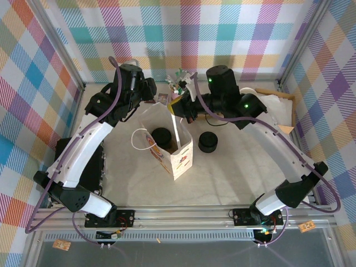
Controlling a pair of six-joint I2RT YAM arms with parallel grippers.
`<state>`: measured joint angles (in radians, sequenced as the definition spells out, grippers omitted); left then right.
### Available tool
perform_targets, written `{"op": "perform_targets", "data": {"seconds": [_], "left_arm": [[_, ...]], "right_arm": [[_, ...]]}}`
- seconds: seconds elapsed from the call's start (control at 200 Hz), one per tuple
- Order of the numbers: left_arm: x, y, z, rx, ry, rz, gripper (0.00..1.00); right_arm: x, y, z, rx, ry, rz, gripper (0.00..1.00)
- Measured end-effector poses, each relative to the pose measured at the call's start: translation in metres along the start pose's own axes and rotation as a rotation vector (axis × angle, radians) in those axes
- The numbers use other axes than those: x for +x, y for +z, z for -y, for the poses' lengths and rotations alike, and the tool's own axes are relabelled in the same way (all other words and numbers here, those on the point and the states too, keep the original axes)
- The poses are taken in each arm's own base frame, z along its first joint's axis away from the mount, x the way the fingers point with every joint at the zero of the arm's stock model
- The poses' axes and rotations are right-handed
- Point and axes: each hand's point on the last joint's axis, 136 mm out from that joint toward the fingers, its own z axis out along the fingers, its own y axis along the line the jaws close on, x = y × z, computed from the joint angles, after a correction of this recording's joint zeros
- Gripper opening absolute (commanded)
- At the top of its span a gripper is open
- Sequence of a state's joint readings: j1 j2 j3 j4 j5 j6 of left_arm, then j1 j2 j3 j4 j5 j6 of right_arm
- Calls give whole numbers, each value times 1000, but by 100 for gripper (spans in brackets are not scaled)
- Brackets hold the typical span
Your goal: Pack the takeout coffee
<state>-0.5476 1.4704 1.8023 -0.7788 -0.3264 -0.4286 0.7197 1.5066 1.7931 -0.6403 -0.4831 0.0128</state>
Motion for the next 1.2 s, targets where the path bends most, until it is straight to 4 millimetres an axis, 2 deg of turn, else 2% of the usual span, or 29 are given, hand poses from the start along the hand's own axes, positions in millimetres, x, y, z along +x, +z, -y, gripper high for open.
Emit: {"op": "perform_targets", "data": {"seconds": [0.195, 0.39, 0.48, 0.58, 0.79, 1.2], "left_arm": [[-2, 0, 2, 10, 7, 7, 51], [1, 4, 12, 62, 64, 2, 54], [3, 5, 18, 94, 103, -8, 55], [4, 4, 22, 119, 134, -10, 55], [4, 4, 22, 120, 196, -7, 55], [2, 5, 21, 111, 286, 8, 55]], "right_arm": [[6, 0, -3, -14, -6, -14, 0], [47, 7, -1, -26, 26, -111, 1], [58, 9, -1, -29, 36, -145, 2], [59, 7, -3, -30, 40, -155, 9], [59, 7, -2, -22, 64, -169, 16], [74, 7, 0, 29, 94, -230, 13]]}}
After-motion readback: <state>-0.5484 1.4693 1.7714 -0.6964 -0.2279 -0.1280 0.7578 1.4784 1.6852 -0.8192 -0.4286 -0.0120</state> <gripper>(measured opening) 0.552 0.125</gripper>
